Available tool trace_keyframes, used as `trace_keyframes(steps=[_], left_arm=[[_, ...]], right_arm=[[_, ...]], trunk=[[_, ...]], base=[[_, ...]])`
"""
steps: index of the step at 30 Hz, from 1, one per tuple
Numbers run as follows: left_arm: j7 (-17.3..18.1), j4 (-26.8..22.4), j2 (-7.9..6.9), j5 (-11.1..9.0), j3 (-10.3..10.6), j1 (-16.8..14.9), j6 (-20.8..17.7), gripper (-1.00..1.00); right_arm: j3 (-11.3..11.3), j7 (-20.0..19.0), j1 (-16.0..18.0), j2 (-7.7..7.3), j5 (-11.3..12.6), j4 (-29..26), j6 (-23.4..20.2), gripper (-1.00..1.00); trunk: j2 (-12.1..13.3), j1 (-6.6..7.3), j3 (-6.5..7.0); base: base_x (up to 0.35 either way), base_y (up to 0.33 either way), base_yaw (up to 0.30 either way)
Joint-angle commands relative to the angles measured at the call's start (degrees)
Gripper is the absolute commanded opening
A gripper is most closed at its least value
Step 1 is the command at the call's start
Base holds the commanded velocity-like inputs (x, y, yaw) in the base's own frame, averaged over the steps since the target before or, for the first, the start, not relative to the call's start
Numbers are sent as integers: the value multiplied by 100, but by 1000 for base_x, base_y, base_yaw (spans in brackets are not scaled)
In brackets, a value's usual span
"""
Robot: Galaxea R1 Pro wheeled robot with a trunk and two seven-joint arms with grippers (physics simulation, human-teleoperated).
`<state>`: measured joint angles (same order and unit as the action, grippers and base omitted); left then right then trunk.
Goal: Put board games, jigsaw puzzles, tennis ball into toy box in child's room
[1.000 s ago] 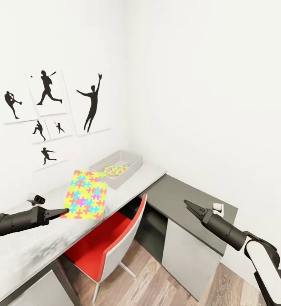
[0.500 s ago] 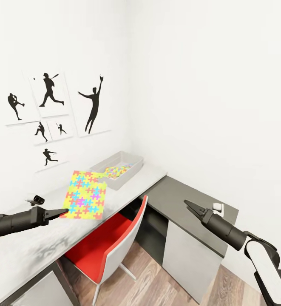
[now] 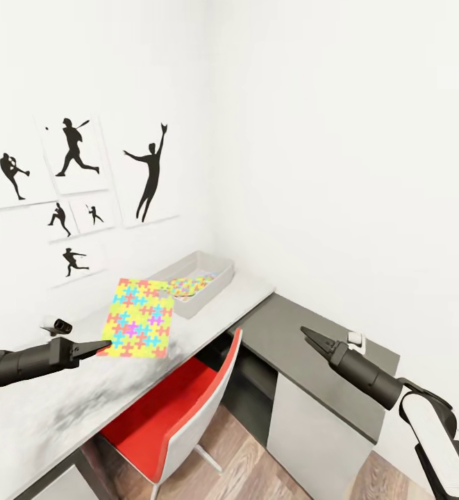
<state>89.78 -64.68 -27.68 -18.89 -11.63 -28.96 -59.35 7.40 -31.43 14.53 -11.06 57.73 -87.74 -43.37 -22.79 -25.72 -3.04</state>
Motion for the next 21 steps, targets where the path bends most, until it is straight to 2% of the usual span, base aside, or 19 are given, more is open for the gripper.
trace_keyframes(steps=[1,12,21], left_arm=[[22,-1,-1,0,3,-5,-59,-100],[22,-1,9,0,2,-5,-59,-100],[22,-1,23,0,3,-5,-59,-100]], right_arm=[[7,-6,6,-1,19,1,-40,100],[7,-3,6,2,19,-6,-23,100],[7,-4,6,6,14,-7,-23,100]], trunk=[[-13,-6,-13],[-13,-6,-13],[-13,-6,3]], base=[[284,0,0],[307,42,13],[312,31,237]])
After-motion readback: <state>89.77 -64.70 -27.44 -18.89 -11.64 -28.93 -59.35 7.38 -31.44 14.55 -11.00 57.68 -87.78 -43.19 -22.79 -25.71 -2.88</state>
